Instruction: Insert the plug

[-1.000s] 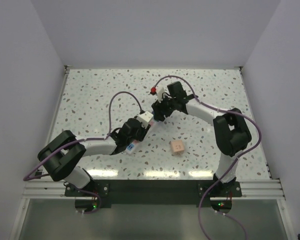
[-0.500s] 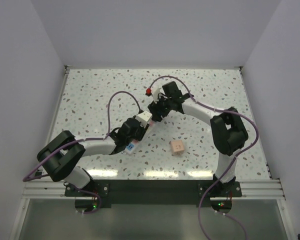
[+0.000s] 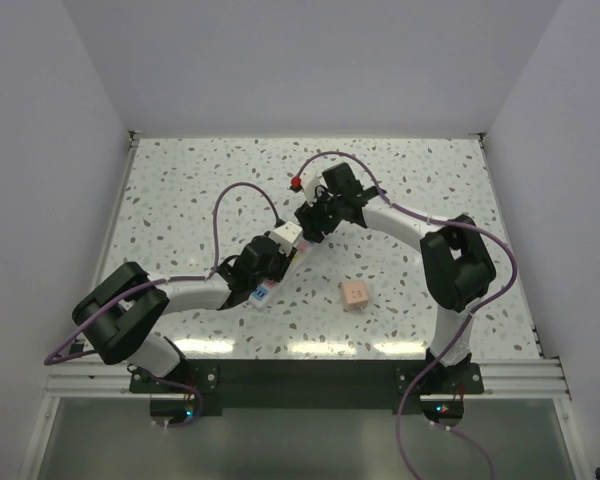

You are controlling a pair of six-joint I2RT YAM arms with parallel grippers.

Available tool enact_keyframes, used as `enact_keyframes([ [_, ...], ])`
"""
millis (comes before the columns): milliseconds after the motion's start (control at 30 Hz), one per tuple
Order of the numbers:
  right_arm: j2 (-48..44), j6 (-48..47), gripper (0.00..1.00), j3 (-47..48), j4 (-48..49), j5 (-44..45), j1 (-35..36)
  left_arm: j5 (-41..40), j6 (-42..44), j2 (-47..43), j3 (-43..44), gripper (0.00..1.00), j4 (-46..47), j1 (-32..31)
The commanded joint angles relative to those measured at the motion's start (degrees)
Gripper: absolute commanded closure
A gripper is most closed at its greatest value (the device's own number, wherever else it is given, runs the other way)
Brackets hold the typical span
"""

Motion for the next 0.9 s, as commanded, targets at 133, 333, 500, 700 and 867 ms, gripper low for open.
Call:
enact_keyframes([
  [133, -0.62, 1.09, 1.00, -0.68, -2.13, 2.60, -0.30, -1.01, -1.33, -1.29, -0.34, 0.56, -0.10, 0.81],
  [333, -1.32, 2.58, 1.00, -1.90, -2.05, 2.60, 0.22, -1.36, -1.50, -1.29, -0.34, 0.56, -0.18, 1.07],
  [500, -2.20, 4.07, 1.00, -3.48, -1.61, 3.30, 0.49, -1.45, -1.68, -1.46, -0.34, 0.56, -0.36, 1.16],
  [700, -2.90, 4.95, 1.00, -4.01, -1.87, 4.62, 0.84, -1.44, -1.77, -1.55, -0.43, 0.56, -0.36, 1.16],
  [867, -3.70, 5.04, 1.00, -4.28, -1.87, 4.36, 1.01, -1.45, -1.77, -1.64, -0.43, 0.56, -0.45, 1.16],
])
